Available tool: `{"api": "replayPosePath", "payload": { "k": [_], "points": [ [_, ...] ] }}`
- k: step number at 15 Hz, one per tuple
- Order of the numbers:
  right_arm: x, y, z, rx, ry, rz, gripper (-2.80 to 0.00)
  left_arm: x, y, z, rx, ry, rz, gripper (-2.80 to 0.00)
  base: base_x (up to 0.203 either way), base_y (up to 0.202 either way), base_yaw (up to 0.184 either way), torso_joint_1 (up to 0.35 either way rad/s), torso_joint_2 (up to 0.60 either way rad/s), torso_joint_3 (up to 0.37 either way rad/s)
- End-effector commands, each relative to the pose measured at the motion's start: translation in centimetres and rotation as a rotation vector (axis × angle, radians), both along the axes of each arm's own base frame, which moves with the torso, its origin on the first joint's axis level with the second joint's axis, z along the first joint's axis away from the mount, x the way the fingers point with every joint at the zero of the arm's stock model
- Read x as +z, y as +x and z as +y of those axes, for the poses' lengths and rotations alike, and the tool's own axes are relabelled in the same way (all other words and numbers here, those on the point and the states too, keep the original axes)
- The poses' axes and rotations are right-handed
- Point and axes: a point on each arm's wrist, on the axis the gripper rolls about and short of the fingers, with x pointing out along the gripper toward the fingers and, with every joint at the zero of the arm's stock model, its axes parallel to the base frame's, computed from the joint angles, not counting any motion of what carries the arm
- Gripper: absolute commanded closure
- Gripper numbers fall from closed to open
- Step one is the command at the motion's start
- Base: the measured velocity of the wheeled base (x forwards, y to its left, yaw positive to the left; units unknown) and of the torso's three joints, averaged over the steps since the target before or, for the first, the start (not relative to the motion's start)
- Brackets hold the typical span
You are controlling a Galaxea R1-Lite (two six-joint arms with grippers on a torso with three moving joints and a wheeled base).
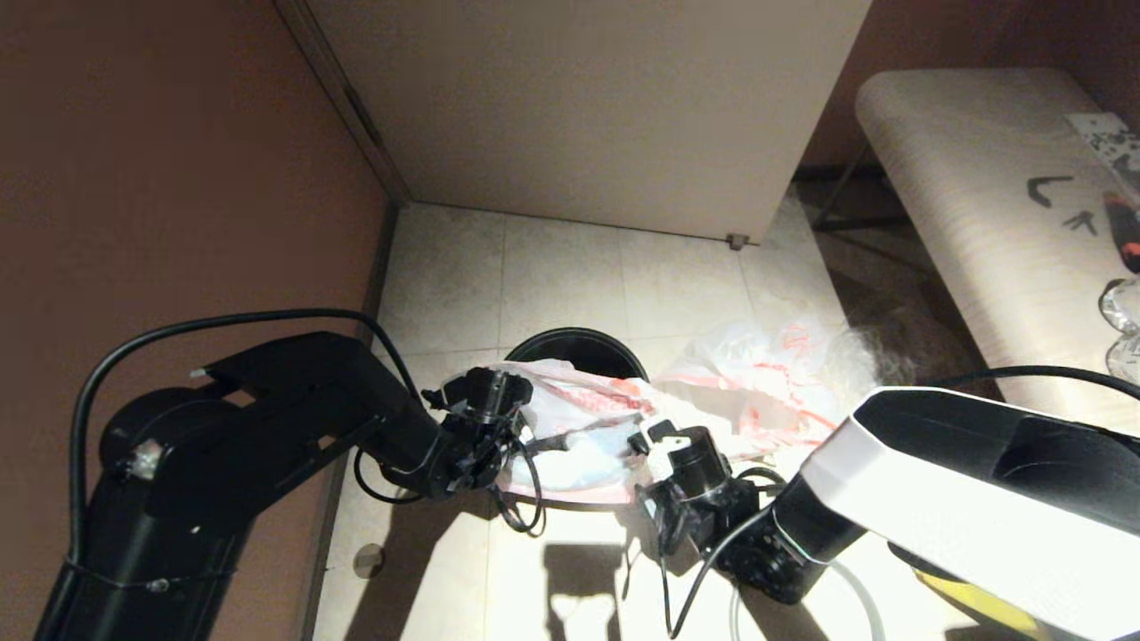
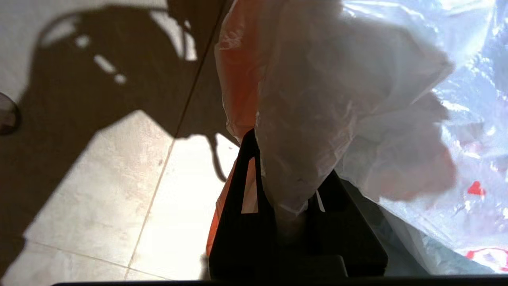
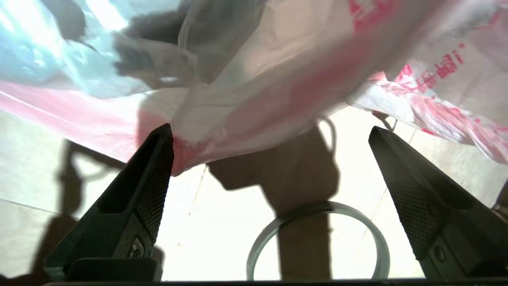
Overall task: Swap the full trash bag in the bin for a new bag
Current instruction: Put the new garbage bag on the trash can
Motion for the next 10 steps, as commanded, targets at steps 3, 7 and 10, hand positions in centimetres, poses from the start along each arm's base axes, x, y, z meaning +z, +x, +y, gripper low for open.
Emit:
{"api": "replayPosePath", "payload": {
  "k": [3, 7, 10],
  "points": [
    [3.9, -1.6, -0.7, 0.024, 0.101, -0.044, -2.80, 0.0, 0.2, 0.5, 0.027, -0.004, -0.008, 0.00, 0.000, 0.000, 0.000, 0.000, 0.00, 0.000],
    [5.4, -1.7, -0.6, 0.080, 0.148, -0.057, -2.80, -0.6, 0.6, 1.6, 0.055, -0.003, 0.008, 0.00, 0.000, 0.000, 0.000, 0.000, 0.00, 0.000],
    [4.7, -0.5, 0.9, 0.086, 0.158, -0.071, -2.80, -1.1, 0.1, 2.9, 0.073, -0.006, 0.042, 0.00, 0.000, 0.000, 0.000, 0.000, 0.00, 0.000]
  ]
}}
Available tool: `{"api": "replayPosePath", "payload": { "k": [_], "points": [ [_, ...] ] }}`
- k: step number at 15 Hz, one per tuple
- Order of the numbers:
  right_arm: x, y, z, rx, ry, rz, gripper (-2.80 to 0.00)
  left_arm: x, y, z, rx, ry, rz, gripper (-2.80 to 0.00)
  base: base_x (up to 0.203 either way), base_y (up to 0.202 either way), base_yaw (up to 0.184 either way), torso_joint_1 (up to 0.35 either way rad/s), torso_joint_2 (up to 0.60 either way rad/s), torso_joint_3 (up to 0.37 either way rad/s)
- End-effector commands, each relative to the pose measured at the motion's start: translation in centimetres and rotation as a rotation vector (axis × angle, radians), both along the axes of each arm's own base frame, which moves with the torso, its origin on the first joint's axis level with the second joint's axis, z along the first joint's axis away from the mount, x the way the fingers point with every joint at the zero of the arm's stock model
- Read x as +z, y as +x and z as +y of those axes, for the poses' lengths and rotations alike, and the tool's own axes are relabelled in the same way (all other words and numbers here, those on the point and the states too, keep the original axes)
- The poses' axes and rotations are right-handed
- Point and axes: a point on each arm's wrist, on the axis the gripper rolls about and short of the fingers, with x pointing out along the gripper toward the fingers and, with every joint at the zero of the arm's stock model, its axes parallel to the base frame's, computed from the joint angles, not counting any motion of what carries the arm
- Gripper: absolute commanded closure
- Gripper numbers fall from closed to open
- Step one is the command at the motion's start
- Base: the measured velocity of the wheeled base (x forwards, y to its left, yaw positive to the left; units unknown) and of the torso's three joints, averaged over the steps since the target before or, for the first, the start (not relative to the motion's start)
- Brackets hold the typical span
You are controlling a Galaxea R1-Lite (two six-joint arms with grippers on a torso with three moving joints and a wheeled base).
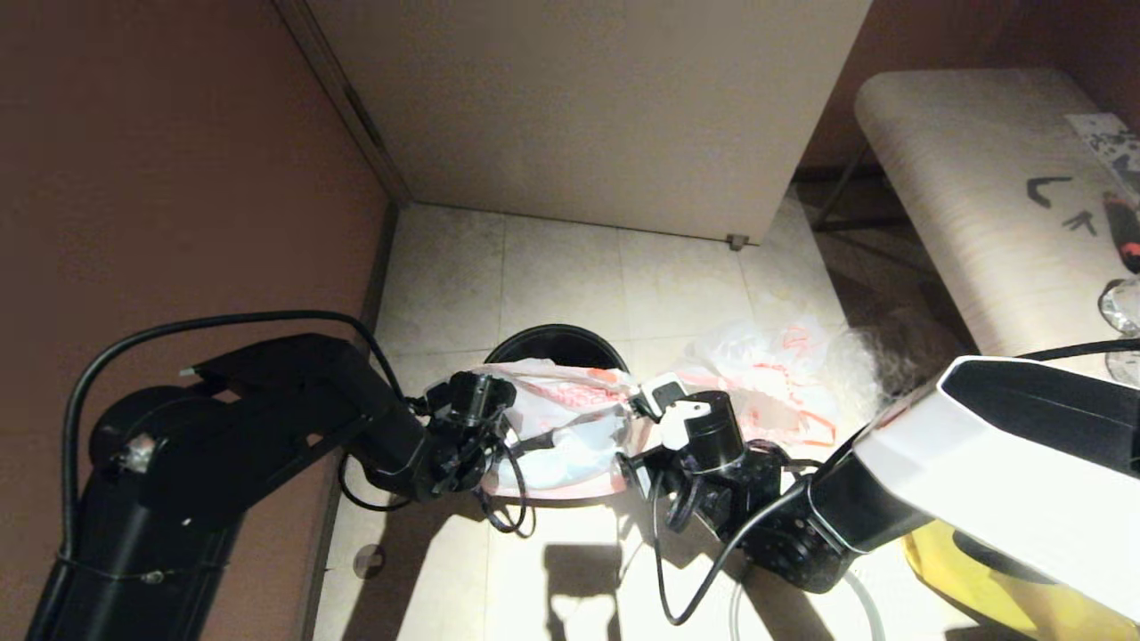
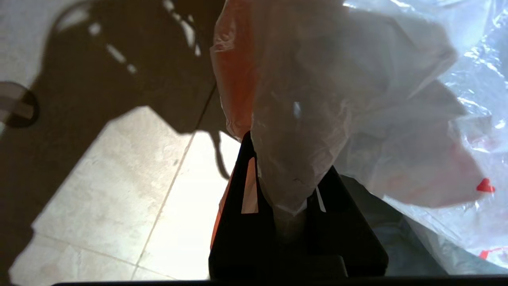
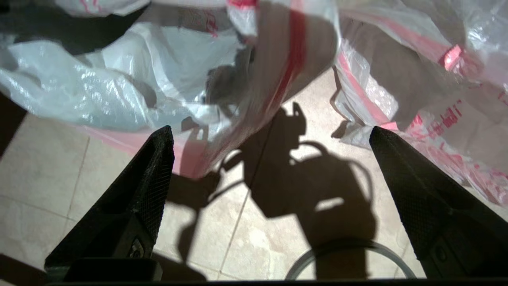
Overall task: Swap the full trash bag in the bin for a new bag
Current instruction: Put the new garbage bag on the trash can
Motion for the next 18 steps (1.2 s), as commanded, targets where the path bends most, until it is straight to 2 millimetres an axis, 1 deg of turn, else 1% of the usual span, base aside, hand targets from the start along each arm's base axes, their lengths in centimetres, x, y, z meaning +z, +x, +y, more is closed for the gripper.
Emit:
{"api": "replayPosePath", "payload": {
  "k": [1, 2, 3, 6, 7, 10, 11, 12, 13, 15, 16, 17, 18],
  "points": [
    [-1.1, 0.5, 1.0, 0.008, -0.003, 0.000, -1.16, -0.2, -0.2, 0.6, 0.012, 0.001, 0.013, 0.00, 0.000, 0.000, 0.000, 0.000, 0.00, 0.000],
    [-1.3, 0.2, 1.6, 0.021, -0.006, 0.002, 0.00, -0.2, -0.1, 0.5, 0.011, 0.000, 0.011, 0.00, 0.000, 0.000, 0.000, 0.000, 0.00, 0.000],
    [-1.4, -0.1, 1.8, 0.027, -0.004, 0.005, 0.00, -0.2, 0.0, 0.5, 0.010, -0.002, 0.007, 0.00, 0.000, 0.000, 0.000, 0.000, 0.00, 0.000],
    [0.4, -2.1, 2.0, 0.058, 0.015, -0.004, 0.00, -0.4, 0.4, 0.4, 0.010, 0.000, 0.005, 0.00, 0.000, 0.000, 0.000, 0.000, 0.00, 0.000],
    [0.7, -2.8, 2.0, 0.065, 0.025, 0.001, 0.00, -0.4, 0.4, 0.3, 0.010, -0.001, 0.004, 0.00, 0.000, 0.000, 0.000, 0.000, 0.00, 0.000],
    [0.5, -4.6, 1.1, 0.080, -0.008, 0.037, 0.00, -0.5, 0.5, 0.3, 0.013, 0.002, 0.005, 0.00, 0.000, 0.000, 0.000, 0.000, 0.00, 0.000],
    [0.8, -5.2, 1.0, 0.091, -0.005, 0.040, 0.00, -0.6, 0.4, 0.3, 0.013, 0.002, 0.006, 0.00, 0.000, 0.000, 0.000, 0.000, 0.00, 0.000],
    [0.7, -5.2, 1.3, 0.097, -0.001, 0.038, 0.00, -0.5, 0.4, 0.4, 0.012, 0.003, 0.006, 0.00, 0.000, 0.000, 0.000, 0.000, 0.00, 0.000],
    [0.2, -4.6, 1.8, 0.099, 0.001, 0.039, 0.00, -0.5, 0.3, 0.4, 0.011, 0.003, 0.008, 0.00, 0.000, 0.000, 0.000, 0.000, 0.00, 0.000],
    [-2.2, -2.8, 3.3, 0.090, -0.010, 0.046, 0.00, -0.5, 0.2, 0.4, 0.010, 0.003, 0.011, 0.00, 0.000, 0.000, 0.000, 0.000, 0.00, 0.000],
    [-3.7, -1.5, 3.6, 0.076, -0.025, 0.050, 0.00, -0.6, 0.3, 0.4, 0.009, 0.004, 0.013, 0.00, 0.000, 0.000, 0.000, 0.000, 0.00, 0.000],
    [-4.6, 0.0, 3.5, 0.054, -0.033, 0.042, 0.00, -0.5, 0.3, 0.4, 0.003, -0.001, 0.013, 0.00, 0.000, 0.000, 0.000, 0.000, 0.00, 0.000],
    [-4.8, 1.5, 2.6, 0.025, -0.035, 0.033, 0.00, -0.2, 0.2, 0.4, -0.014, -0.018, 0.014, 0.00, 0.000, 0.000, 0.000, 0.000, 0.00, 0.000]
  ]
}}
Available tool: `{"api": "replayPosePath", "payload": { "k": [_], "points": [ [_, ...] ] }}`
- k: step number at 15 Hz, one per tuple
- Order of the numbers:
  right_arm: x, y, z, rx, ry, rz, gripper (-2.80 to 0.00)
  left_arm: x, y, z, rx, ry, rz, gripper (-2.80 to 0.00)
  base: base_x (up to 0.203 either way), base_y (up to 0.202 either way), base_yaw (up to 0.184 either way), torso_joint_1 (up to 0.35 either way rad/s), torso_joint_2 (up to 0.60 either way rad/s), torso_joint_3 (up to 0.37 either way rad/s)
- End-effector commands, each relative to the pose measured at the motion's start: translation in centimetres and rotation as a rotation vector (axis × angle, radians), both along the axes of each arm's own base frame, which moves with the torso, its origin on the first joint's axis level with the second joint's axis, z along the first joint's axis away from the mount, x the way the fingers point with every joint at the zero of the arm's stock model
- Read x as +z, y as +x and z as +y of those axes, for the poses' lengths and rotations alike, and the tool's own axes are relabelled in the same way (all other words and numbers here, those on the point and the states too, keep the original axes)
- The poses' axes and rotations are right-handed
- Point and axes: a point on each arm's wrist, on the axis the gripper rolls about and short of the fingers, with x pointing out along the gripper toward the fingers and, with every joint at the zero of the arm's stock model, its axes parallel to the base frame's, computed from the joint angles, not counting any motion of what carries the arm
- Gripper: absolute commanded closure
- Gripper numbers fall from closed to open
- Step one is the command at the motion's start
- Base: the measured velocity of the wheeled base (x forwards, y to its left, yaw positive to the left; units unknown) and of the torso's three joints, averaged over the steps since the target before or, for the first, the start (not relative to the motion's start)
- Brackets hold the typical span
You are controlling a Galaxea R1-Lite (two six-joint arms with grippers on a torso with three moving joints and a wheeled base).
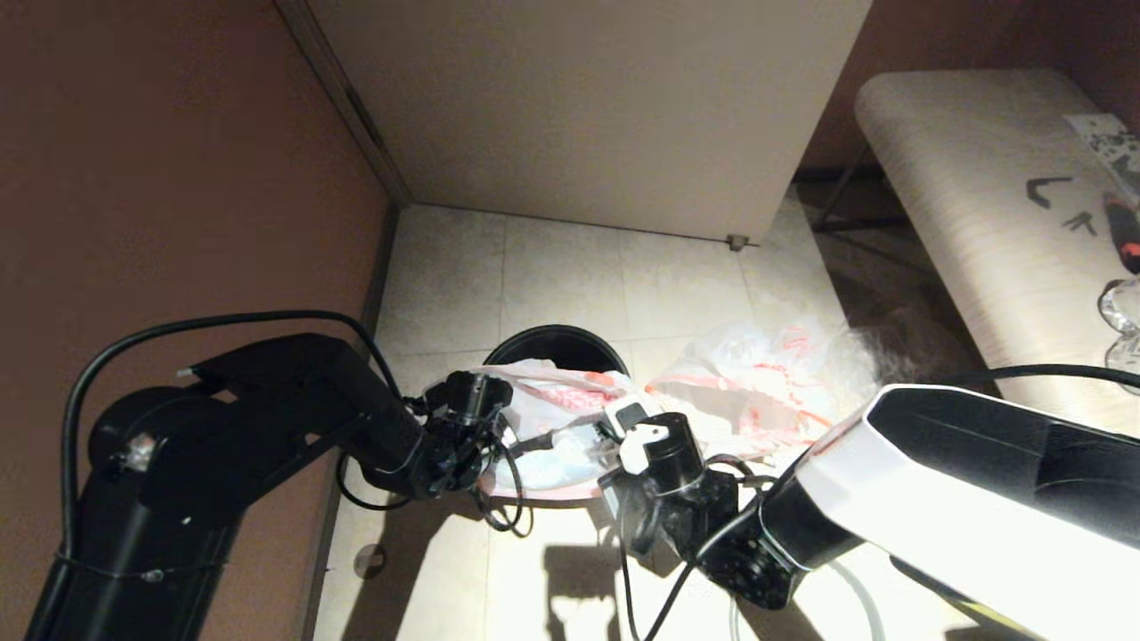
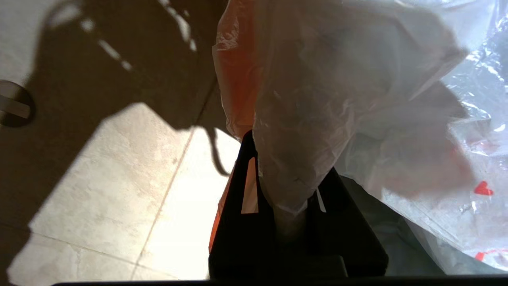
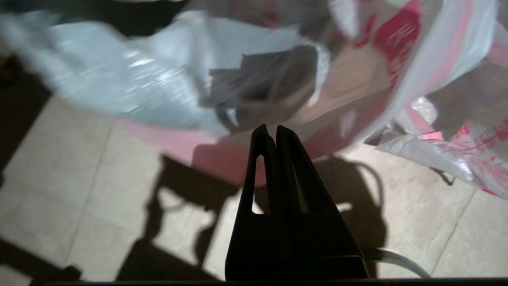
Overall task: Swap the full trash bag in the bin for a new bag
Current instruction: Put the new garbage bag on the trash can
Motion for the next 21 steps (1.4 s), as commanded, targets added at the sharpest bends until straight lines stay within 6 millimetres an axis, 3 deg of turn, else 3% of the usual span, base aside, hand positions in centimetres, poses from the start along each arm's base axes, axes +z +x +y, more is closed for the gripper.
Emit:
{"api": "replayPosePath", "payload": {
  "k": [1, 4, 7, 9, 12, 13, 15, 17, 21],
  "points": [
    [-2.4, 2.1, -1.0, -0.045, -0.026, 0.022, 0.00, 0.4, -0.5, 0.0, -0.021, -0.024, 0.005, 0.00, 0.000, 0.000, 0.000, 0.000, 0.00, 0.000],
    [-2.8, 3.5, -2.6, -0.074, -0.048, 0.026, 0.00, 0.9, -1.5, 0.3, -0.062, -0.059, 0.024, 0.00, 0.000, 0.000, 0.000, 0.000, 0.00, 0.000],
    [-3.1, 3.5, -3.4, -0.089, -0.057, 0.040, 0.00, 2.2, -3.2, 0.5, -0.126, -0.092, 0.046, 0.00, 0.000, 0.000, 0.000, 0.000, 0.00, 0.000],
    [-3.8, 1.9, -3.9, -0.077, -0.089, 0.083, 0.00, 2.3, -4.9, 0.0, -0.197, -0.095, 0.085, 0.00, 0.000, 0.000, 0.000, 0.000, 0.00, 0.000],
    [-6.0, -1.3, -4.2, -0.054, -0.102, 0.157, 0.00, 0.6, -7.7, -1.3, -0.262, -0.061, 0.175, 0.00, 0.000, 0.000, 0.000, 0.000, 0.00, 0.000],
    [-6.4, -1.6, -4.1, -0.050, -0.068, 0.126, 0.00, -0.2, -8.8, -1.3, -0.275, -0.047, 0.213, 0.00, 0.000, 0.000, 0.000, 0.000, 0.00, 0.000],
    [-6.9, -1.7, -4.1, -0.051, -0.042, 0.101, 0.00, -1.2, -8.9, -1.6, -0.301, -0.053, 0.172, 0.00, 0.000, 0.000, 0.000, 0.000, 0.00, 0.000],
    [-6.0, -2.0, -4.3, -0.051, -0.038, 0.090, 0.00, -2.2, -9.0, -1.3, -0.346, -0.003, 0.185, 0.00, 0.000, 0.000, 0.000, 0.000, 0.00, 0.000],
    [-0.6, -4.9, -5.5, 0.004, -0.015, 0.070, 0.00, -2.5, -8.2, -1.6, -0.343, -0.001, 0.165, 0.00, 0.000, 0.000, 0.000, 0.000, 0.00, 0.000]
  ]
}}
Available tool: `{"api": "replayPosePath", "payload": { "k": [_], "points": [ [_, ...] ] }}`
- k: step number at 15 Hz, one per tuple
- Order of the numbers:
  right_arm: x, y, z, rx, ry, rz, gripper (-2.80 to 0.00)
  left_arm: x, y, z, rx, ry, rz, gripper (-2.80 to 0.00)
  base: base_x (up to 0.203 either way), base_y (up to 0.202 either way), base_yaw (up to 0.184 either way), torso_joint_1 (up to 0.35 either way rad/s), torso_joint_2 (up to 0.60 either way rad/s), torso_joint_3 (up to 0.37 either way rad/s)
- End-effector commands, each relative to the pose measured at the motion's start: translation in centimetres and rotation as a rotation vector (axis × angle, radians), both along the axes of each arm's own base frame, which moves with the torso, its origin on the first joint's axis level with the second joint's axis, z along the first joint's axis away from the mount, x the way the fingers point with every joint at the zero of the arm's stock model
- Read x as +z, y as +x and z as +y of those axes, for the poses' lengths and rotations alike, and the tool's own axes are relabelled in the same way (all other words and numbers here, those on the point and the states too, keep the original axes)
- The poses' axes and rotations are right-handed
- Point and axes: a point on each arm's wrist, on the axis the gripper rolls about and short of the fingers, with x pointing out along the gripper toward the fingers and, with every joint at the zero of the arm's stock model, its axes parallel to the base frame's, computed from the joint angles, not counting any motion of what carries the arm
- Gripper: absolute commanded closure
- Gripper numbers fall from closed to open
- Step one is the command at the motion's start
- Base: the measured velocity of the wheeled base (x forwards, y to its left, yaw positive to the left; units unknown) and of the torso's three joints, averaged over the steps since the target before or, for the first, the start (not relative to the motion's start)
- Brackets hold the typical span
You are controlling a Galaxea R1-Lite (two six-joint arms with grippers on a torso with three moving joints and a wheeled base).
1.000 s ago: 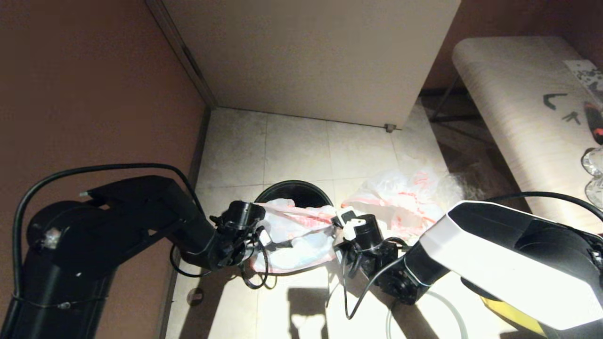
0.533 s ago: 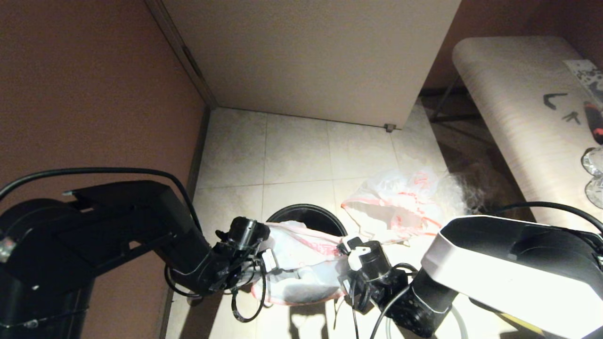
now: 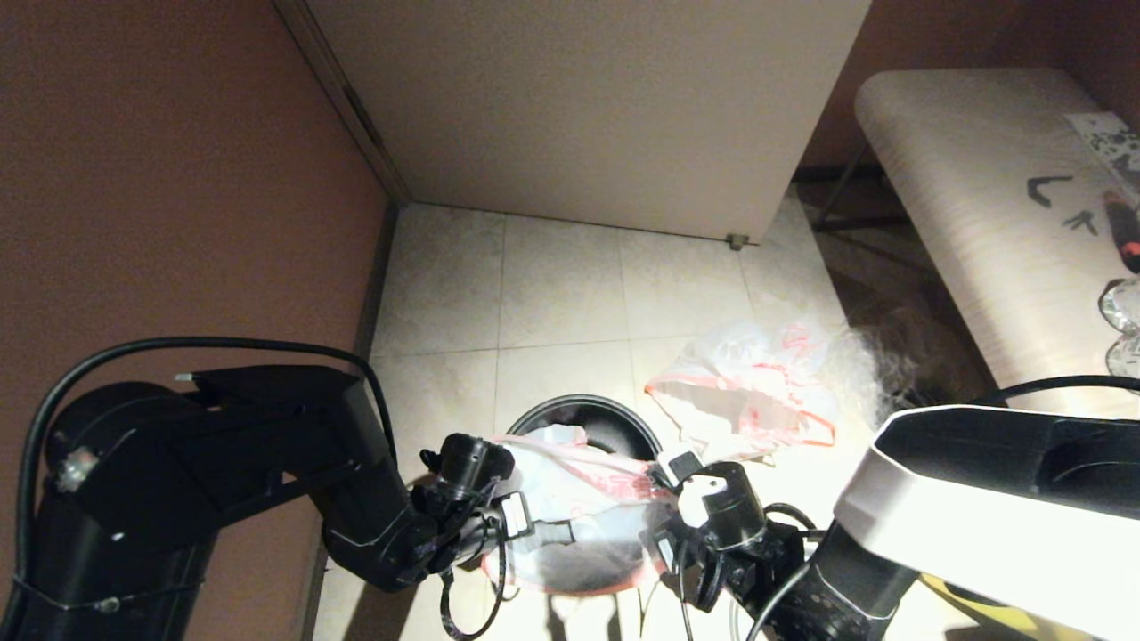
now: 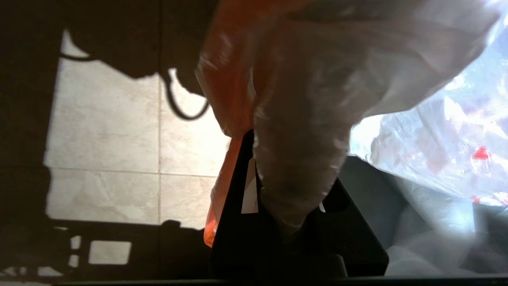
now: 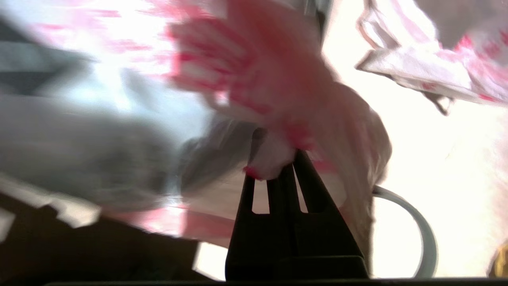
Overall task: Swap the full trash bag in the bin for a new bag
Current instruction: Put the new garbage bag on the trash can
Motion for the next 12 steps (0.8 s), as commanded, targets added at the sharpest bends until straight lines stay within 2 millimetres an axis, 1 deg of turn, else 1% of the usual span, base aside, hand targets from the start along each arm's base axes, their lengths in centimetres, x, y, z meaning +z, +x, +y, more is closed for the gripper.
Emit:
{"api": "replayPosePath", "payload": {
  "k": [1, 3, 4, 7, 10, 11, 12],
  "points": [
    [3.4, -1.8, -0.7, 0.029, 0.030, -0.025, 0.00, -0.3, 0.4, -0.1, 0.008, -0.002, -0.004, 0.00, 0.000, 0.000, 0.000, 0.000, 0.00, 0.000],
    [4.2, -3.1, -0.4, 0.073, 0.027, -0.014, 0.00, -0.1, 0.6, -0.2, 0.011, -0.008, -0.012, 0.00, 0.000, 0.000, 0.000, 0.000, 0.00, 0.000],
    [4.1, -2.9, -0.1, 0.077, 0.025, -0.012, 0.00, -0.1, 0.6, -0.2, 0.009, -0.009, -0.015, 0.00, 0.000, 0.000, 0.000, 0.000, 0.00, 0.000],
    [3.1, -1.5, 1.4, 0.085, 0.017, -0.021, 0.00, 0.0, 1.0, -0.5, 0.005, -0.011, -0.026, 0.00, 0.000, 0.000, 0.000, 0.000, 0.00, 0.000],
    [2.6, 0.2, 3.1, 0.086, 0.022, -0.033, 0.00, 0.0, 1.6, -0.8, 0.001, -0.016, -0.037, 0.00, 0.000, 0.000, 0.000, 0.000, 0.00, 0.000],
    [2.4, 1.1, 3.2, 0.075, 0.022, -0.039, 0.00, 0.0, 1.7, -0.8, 0.003, -0.018, -0.041, 0.00, 0.000, 0.000, 0.000, 0.000, 0.00, 0.000],
    [1.9, 2.2, 2.6, 0.054, 0.004, -0.038, 0.00, -0.1, 1.8, -0.8, 0.004, -0.020, -0.043, 0.00, 0.000, 0.000, 0.000, 0.000, 0.00, 0.000]
  ]
}}
